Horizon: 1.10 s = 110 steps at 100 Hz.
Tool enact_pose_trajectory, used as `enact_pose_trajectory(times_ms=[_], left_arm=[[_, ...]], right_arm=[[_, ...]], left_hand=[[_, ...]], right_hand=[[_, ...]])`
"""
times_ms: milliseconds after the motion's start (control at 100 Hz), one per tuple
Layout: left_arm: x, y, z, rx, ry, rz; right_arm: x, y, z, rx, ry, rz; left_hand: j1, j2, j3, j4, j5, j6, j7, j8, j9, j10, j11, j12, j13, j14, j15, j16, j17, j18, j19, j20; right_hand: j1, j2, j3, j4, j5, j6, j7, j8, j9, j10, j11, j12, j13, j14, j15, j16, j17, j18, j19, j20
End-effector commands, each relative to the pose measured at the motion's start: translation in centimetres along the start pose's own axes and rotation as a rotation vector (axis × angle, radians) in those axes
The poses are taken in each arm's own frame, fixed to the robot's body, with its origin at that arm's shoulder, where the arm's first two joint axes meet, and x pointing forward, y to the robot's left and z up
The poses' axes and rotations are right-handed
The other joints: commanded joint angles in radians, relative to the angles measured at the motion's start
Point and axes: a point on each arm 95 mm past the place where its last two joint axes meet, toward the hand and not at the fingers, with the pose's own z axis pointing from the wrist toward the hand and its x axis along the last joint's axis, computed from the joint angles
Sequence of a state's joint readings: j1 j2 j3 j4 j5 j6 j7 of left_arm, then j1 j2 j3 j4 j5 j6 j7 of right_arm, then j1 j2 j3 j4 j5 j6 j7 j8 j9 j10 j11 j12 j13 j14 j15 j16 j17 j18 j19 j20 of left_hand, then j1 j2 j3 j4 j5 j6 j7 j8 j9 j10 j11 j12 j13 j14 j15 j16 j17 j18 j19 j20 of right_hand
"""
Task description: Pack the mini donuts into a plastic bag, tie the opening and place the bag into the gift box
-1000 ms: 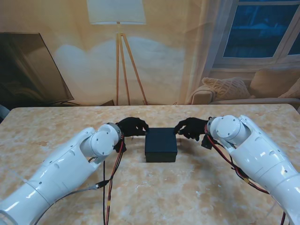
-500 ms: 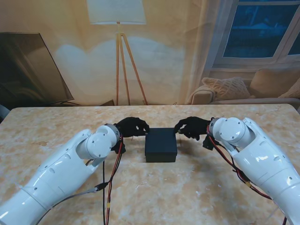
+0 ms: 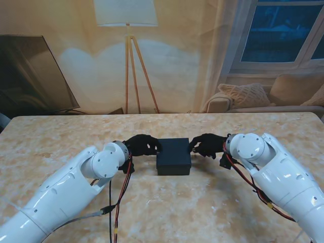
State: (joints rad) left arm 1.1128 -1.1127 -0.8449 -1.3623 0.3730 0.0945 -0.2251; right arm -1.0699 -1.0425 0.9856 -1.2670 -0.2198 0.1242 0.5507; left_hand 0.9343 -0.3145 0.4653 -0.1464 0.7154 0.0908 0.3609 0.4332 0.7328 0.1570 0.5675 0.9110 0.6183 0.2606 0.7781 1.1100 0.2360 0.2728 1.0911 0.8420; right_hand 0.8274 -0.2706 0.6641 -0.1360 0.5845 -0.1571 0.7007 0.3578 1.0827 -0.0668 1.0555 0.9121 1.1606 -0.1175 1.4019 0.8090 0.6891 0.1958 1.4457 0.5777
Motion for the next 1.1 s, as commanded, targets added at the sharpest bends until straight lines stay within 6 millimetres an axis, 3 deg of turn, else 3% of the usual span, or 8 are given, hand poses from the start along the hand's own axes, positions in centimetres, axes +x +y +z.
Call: enact_pose_trajectory(times_ms=[0, 350, 480, 530, 640, 780, 910, 1090], left_arm=[[0.0, 0.7, 0.2, -0.033, -0.009, -0.009], [0.5, 0.1, -0.1, -0.017, 0.005, -0.024], [0.9, -1.2, -1.4, 0.032, 0.058, -0.018], [0.8, -1.5, -2.1, 0.051, 0.075, -0.02], [0.1, -1.6, -3.5, 0.097, 0.098, -0.027], [-1.2, -0.8, -5.0, 0.135, 0.113, -0.035], [-2.4, 0.6, -6.0, 0.162, 0.119, -0.049], [-3.5, 1.9, -6.7, 0.158, 0.125, -0.046]], right_arm=[[-0.3, -1.3, 0.6, 0.043, -0.015, 0.017], [-0.2, -1.1, -0.1, 0.008, 0.007, 0.019], [0.4, -0.6, -2.0, -0.052, 0.064, -0.017], [0.4, -0.6, -2.7, -0.073, 0.088, -0.031], [0.3, -1.1, -4.2, -0.137, 0.141, -0.056], [-0.1, -2.3, -5.3, -0.201, 0.198, -0.075], [-0.6, -3.5, -5.7, -0.258, 0.238, -0.09], [-1.3, -4.9, -5.9, -0.3, 0.279, -0.082]], left_hand=[[0.024, -0.012, -0.018, -0.025, 0.042, 0.02, 0.029, 0.01, 0.003, -0.009, 0.008, -0.001, 0.0, -0.001, 0.013, 0.015, -0.009, 0.0, -0.002, 0.008], [0.017, 0.009, -0.029, -0.016, 0.02, 0.026, 0.01, 0.004, -0.031, -0.005, -0.025, -0.054, -0.016, 0.003, -0.001, 0.01, -0.021, 0.007, -0.01, 0.005], [0.004, 0.026, -0.031, -0.011, 0.009, 0.028, -0.006, 0.013, -0.062, 0.001, -0.032, -0.202, -0.03, 0.009, -0.03, -0.009, -0.027, 0.008, -0.015, 0.004], [0.002, 0.032, -0.037, -0.009, 0.007, 0.027, -0.009, 0.013, -0.068, 0.002, -0.045, -0.225, -0.035, 0.01, -0.046, -0.021, -0.028, 0.008, -0.017, 0.003], [0.007, 0.041, -0.052, -0.004, 0.008, 0.031, -0.018, 0.015, -0.071, 0.008, -0.087, -0.294, -0.042, 0.017, -0.12, -0.087, -0.032, 0.011, -0.031, -0.003], [0.009, 0.05, -0.064, 0.002, 0.014, 0.044, -0.035, 0.009, -0.065, 0.016, -0.131, -0.365, -0.039, 0.01, -0.237, -0.214, -0.03, 0.007, -0.093, -0.048], [0.008, 0.052, -0.061, 0.002, 0.029, 0.057, -0.047, 0.002, -0.047, 0.03, -0.164, -0.422, -0.029, 0.004, -0.326, -0.327, -0.026, 0.0, -0.154, -0.111], [0.006, 0.054, -0.064, 0.003, 0.037, 0.059, -0.053, 0.001, -0.043, 0.034, -0.18, -0.453, -0.026, -0.003, -0.371, -0.385, -0.029, -0.008, -0.193, -0.158]], right_hand=[[0.009, -0.038, 0.013, -0.031, 0.019, 0.01, 0.016, -0.011, 0.022, -0.015, 0.008, 0.003, 0.019, -0.027, 0.004, 0.007, 0.01, 0.005, 0.03, -0.011], [0.008, -0.035, 0.008, -0.035, 0.014, 0.011, 0.044, -0.02, -0.004, 0.009, -0.041, -0.022, -0.016, 0.009, -0.051, -0.012, -0.022, 0.021, -0.004, -0.023], [0.009, -0.026, -0.007, -0.034, 0.002, 0.027, 0.046, -0.023, -0.045, 0.047, -0.16, -0.099, -0.075, 0.071, -0.208, -0.065, -0.077, 0.048, -0.088, -0.06], [0.011, -0.023, -0.016, -0.032, -0.002, 0.03, 0.041, -0.022, -0.068, 0.074, -0.268, -0.166, -0.117, 0.108, -0.365, -0.123, -0.116, 0.063, -0.143, -0.085], [0.013, -0.022, -0.024, -0.031, -0.001, 0.038, 0.036, -0.023, -0.093, 0.095, -0.451, -0.276, -0.173, 0.14, -0.653, -0.228, -0.164, 0.071, -0.221, -0.122], [0.007, -0.024, -0.03, -0.035, -0.001, 0.04, 0.038, -0.027, -0.122, 0.107, -0.592, -0.384, -0.209, 0.149, -0.877, -0.325, -0.193, 0.069, -0.288, -0.166], [-0.008, -0.024, -0.045, -0.041, -0.002, 0.037, 0.048, -0.026, -0.147, 0.108, -0.64, -0.439, -0.231, 0.15, -0.96, -0.365, -0.207, 0.068, -0.314, -0.189], [-0.009, -0.024, -0.071, -0.043, -0.006, 0.021, 0.066, -0.015, -0.153, 0.095, -0.648, -0.452, -0.243, 0.151, -0.992, -0.379, -0.226, 0.081, -0.333, -0.204]])
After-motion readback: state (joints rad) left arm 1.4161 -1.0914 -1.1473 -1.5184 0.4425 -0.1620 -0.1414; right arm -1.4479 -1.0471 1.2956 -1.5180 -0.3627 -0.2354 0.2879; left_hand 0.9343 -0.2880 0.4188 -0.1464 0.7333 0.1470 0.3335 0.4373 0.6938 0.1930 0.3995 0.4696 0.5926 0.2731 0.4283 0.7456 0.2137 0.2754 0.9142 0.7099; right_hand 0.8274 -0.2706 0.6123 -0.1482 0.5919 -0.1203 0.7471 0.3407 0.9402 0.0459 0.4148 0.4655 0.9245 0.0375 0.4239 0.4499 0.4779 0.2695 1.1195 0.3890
